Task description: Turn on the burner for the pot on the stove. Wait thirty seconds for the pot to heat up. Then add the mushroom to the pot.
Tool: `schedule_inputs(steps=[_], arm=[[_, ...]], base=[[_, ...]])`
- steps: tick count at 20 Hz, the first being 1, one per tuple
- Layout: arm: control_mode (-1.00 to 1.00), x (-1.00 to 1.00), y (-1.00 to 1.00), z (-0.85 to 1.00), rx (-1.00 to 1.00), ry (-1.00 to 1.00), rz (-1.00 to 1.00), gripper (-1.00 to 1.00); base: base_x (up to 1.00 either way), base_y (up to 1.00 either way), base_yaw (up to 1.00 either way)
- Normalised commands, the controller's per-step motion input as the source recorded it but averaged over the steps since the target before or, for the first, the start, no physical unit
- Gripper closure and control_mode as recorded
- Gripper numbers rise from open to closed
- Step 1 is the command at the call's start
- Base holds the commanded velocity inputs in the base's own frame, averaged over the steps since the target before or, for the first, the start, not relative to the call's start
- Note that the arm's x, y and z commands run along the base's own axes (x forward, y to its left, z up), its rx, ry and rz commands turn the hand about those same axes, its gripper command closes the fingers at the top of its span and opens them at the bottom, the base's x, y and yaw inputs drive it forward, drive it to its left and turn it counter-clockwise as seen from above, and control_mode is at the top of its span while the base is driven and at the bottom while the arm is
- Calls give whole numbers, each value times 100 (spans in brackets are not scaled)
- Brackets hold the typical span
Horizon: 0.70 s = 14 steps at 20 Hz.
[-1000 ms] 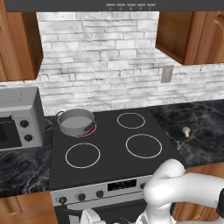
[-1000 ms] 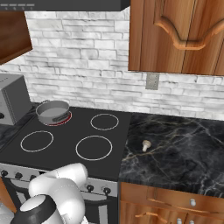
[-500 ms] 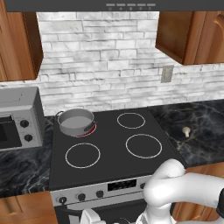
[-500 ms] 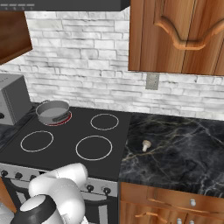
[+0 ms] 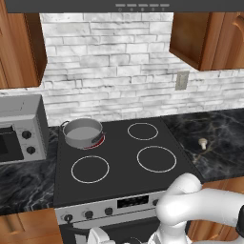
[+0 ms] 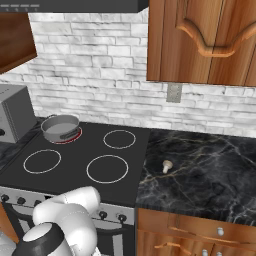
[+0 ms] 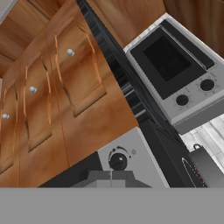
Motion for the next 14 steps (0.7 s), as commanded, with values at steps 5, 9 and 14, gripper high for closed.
schedule_inputs(steps=[5,9,14], arm=[[-100,0,0,0,0,0,0,100],[-100,0,0,0,0,0,0,100],[-100,-7,10,0,0,0,0,100]], base=[[0,0,0],[0,0,0],[0,0,0]])
